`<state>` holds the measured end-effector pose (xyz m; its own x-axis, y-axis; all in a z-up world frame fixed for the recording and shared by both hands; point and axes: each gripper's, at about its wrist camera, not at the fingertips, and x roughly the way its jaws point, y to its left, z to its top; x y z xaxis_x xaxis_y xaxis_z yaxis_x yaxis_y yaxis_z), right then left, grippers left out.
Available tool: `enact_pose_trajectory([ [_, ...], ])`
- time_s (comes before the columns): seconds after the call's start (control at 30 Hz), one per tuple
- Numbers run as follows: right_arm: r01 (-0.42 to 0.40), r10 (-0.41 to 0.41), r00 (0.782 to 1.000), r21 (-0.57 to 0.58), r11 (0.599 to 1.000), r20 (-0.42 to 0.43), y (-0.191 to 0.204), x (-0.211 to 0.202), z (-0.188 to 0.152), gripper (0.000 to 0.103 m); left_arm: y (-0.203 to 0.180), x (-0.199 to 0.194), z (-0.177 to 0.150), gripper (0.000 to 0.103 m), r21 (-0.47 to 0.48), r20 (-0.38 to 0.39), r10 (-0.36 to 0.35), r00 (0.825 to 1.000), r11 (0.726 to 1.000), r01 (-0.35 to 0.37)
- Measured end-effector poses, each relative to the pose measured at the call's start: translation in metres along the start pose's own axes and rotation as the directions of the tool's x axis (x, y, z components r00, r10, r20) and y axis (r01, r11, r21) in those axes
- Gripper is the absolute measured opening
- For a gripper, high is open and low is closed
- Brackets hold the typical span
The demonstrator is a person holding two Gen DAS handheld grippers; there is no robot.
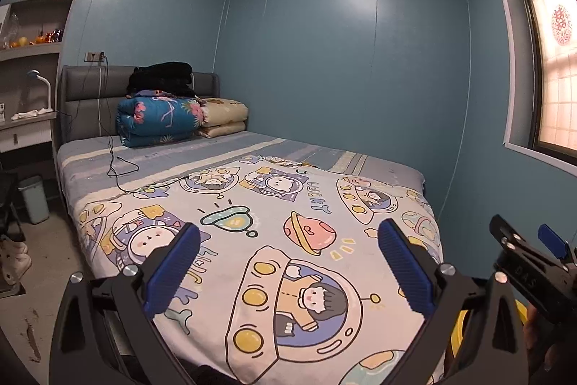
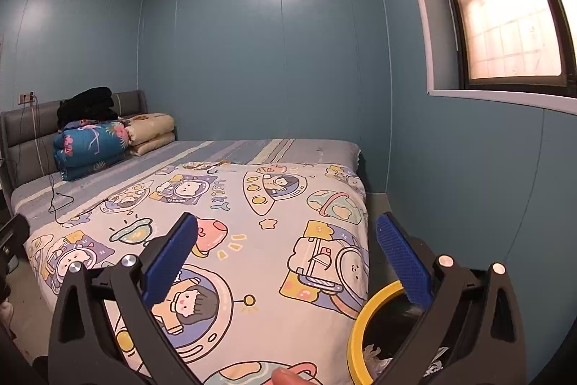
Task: Collect trash
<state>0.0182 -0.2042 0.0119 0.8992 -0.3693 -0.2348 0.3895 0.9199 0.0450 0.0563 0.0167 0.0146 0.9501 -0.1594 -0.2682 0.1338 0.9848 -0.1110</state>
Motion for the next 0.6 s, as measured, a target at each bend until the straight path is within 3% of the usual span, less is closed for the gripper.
enact_pose_trajectory([
  [0.6, -0.021, 0.021, 0.999, 0.018, 1.0, -0.03, 0.001, 0.0, -0.006, 0.095, -0.005, -0.024, -0.004, 0.095, 0.014, 0.043, 0.0, 0.999, 1.0, -0.001],
])
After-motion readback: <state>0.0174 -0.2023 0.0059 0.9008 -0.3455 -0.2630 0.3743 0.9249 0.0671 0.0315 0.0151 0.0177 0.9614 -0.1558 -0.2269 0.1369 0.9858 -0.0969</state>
